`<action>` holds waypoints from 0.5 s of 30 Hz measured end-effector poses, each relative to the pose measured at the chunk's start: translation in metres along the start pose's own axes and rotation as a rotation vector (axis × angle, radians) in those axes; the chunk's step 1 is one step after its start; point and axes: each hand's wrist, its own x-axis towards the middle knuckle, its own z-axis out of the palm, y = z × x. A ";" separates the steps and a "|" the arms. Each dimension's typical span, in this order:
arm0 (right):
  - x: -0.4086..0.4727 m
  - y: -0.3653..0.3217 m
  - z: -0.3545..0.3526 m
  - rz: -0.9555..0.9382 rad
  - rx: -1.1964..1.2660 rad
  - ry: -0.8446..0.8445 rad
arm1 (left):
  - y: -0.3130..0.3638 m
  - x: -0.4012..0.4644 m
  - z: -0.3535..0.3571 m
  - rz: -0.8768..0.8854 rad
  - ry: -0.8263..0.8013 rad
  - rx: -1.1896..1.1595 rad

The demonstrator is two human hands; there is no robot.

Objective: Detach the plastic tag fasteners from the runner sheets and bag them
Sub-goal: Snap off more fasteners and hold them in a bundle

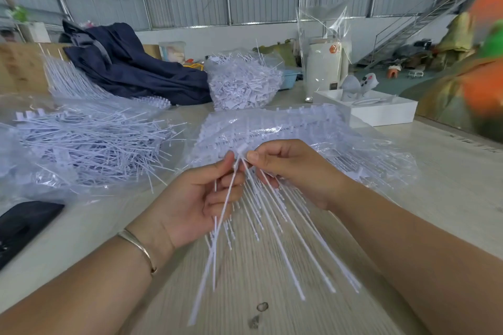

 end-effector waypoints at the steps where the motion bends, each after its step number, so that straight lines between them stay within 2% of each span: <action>1: 0.000 0.000 0.000 -0.002 -0.006 0.018 | 0.001 0.000 -0.001 0.022 0.038 0.021; 6: 0.000 0.004 -0.004 0.017 0.006 0.076 | 0.006 0.000 -0.007 0.041 0.220 0.062; 12: 0.002 0.006 -0.006 0.024 0.024 0.061 | 0.003 0.002 -0.009 0.048 0.243 0.029; 15: 0.002 0.005 -0.008 0.021 0.034 0.057 | 0.003 0.001 -0.010 0.087 0.194 0.074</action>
